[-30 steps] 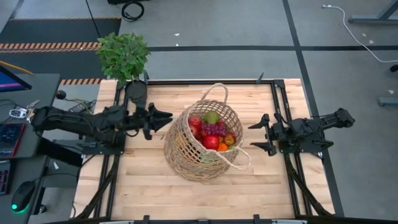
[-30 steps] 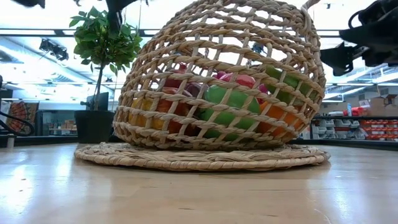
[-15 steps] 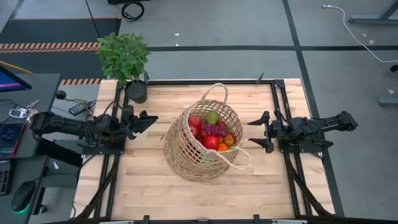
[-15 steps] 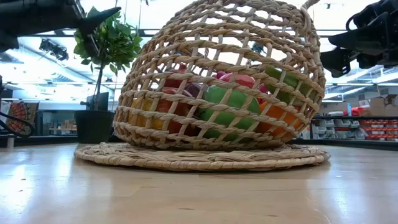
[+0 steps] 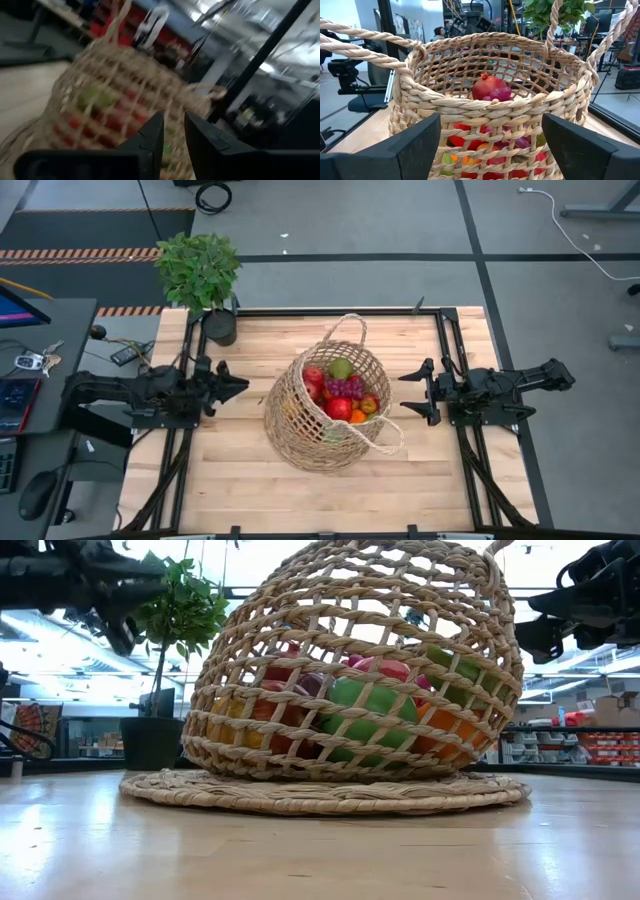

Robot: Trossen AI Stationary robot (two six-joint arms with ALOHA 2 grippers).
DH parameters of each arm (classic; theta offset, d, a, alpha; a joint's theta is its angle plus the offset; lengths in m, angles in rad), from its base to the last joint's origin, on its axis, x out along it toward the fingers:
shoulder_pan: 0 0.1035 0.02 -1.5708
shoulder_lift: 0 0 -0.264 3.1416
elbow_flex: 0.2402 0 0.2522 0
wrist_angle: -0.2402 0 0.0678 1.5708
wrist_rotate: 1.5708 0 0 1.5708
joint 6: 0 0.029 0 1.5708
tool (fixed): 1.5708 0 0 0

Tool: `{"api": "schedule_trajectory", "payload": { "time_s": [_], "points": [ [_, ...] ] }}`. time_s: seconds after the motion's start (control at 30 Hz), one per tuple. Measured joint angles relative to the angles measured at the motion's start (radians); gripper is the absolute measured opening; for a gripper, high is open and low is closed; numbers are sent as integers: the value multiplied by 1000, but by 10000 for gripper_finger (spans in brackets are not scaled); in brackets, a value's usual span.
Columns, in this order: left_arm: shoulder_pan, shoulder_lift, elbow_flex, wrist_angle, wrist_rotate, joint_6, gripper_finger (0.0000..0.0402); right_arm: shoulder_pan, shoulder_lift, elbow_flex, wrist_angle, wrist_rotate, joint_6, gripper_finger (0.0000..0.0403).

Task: Build produce basket
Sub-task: Return to Home Position

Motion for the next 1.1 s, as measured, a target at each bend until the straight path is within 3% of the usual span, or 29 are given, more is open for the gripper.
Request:
{"api": "schedule_trajectory", "payload": {
  "time_s": [0.13,0.27,0.4,0.67,0.97,1.1],
  "points": [
    [0,1,0,-57,0,12,80,0,0,0,0,3,0,350],
    [0,0,0,-95,1,184,85,0,0,0,0,4,0,350],
    [0,-1,0,-116,11,258,90,0,0,0,0,3,0,350],
    [0,0,0,-298,11,462,84,0,0,0,2,3,0,350],
    [54,-16,-1,-504,14,555,92,0,0,0,3,3,0,350],
    [45,-29,-2,-584,12,697,93,0,0,0,4,3,0,350]
  ]
}}
